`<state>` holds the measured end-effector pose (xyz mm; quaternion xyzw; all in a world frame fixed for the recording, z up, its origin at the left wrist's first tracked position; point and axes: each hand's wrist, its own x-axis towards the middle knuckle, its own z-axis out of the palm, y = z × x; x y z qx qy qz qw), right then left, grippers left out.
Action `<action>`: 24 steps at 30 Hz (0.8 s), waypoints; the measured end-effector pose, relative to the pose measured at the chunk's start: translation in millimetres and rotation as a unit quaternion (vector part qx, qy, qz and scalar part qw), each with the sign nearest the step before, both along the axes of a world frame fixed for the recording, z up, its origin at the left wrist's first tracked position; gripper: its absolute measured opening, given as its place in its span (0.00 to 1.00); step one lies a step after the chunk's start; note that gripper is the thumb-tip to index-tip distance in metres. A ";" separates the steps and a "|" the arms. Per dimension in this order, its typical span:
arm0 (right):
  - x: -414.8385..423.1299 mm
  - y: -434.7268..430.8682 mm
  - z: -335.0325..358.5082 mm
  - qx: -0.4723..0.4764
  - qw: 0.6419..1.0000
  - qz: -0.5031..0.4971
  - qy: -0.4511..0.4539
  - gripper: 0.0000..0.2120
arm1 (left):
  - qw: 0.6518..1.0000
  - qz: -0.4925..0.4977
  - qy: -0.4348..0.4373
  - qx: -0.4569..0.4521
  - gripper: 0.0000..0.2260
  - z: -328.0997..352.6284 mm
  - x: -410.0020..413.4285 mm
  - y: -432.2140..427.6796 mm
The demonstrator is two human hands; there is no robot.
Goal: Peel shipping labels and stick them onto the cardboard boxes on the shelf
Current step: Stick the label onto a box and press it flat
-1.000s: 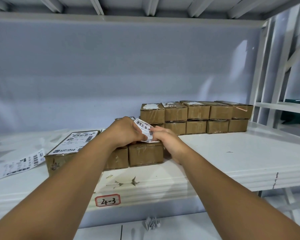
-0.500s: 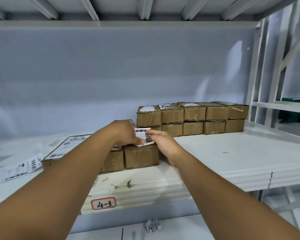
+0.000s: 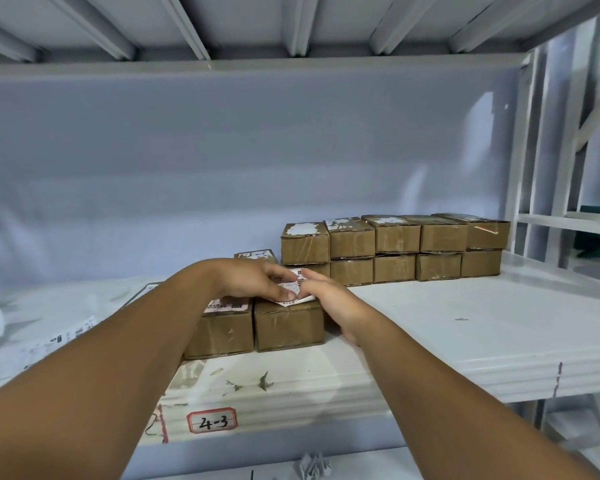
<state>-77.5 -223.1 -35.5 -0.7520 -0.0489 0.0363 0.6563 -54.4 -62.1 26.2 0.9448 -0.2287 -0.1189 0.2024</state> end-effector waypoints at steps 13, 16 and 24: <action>14.4 -14.1 15.4 -0.029 0.992 0.108 0.060 0.32 | 1.000 -0.009 0.015 -0.011 0.36 -14.1 10.8 8.3; 19.6 -15.4 15.8 -0.047 0.989 0.123 0.060 0.36 | 1.000 0.000 0.017 -0.014 0.45 -12.4 7.5 7.6; 24.6 -18.6 16.0 -0.108 0.982 0.141 0.061 0.50 | 1.000 -0.005 -0.019 0.014 0.46 -15.6 2.2 8.1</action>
